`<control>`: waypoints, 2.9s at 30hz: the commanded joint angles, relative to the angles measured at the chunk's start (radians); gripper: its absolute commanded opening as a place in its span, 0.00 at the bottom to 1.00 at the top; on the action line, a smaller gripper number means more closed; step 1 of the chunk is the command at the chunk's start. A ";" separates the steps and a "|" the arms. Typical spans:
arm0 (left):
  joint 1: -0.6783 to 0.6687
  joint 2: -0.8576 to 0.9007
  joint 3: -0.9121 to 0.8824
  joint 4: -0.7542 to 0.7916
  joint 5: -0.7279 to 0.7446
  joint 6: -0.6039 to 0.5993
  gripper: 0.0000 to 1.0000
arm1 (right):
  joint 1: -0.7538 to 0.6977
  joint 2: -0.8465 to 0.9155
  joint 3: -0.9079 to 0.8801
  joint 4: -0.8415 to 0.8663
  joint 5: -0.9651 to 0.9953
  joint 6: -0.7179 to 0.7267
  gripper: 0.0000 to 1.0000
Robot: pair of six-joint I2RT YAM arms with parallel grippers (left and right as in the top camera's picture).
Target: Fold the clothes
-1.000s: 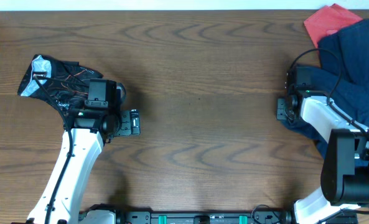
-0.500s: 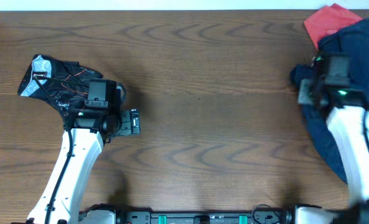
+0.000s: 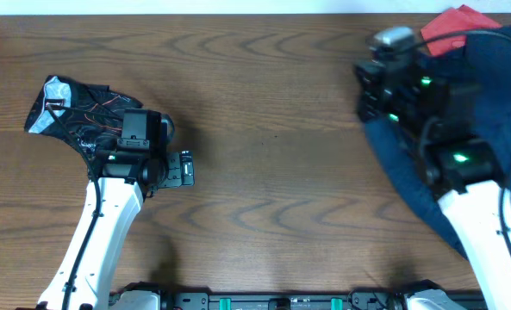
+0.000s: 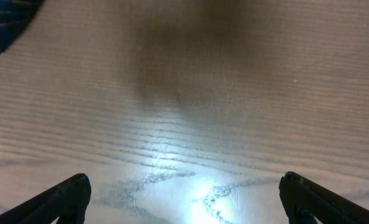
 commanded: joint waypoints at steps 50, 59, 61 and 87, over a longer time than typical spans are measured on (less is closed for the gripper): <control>0.004 0.000 0.014 0.023 -0.005 -0.010 0.98 | -0.021 0.597 0.011 -0.357 0.575 0.177 0.01; 0.004 0.000 0.014 0.023 -0.005 -0.009 0.98 | 0.140 0.323 0.115 -0.325 0.019 0.032 0.01; 0.004 0.000 0.014 0.023 -0.005 -0.009 0.98 | 0.212 0.294 0.115 -0.216 -0.050 0.032 0.01; -0.168 0.131 -0.039 0.273 0.442 -0.348 0.98 | 0.021 0.182 0.115 -0.566 0.700 0.329 0.99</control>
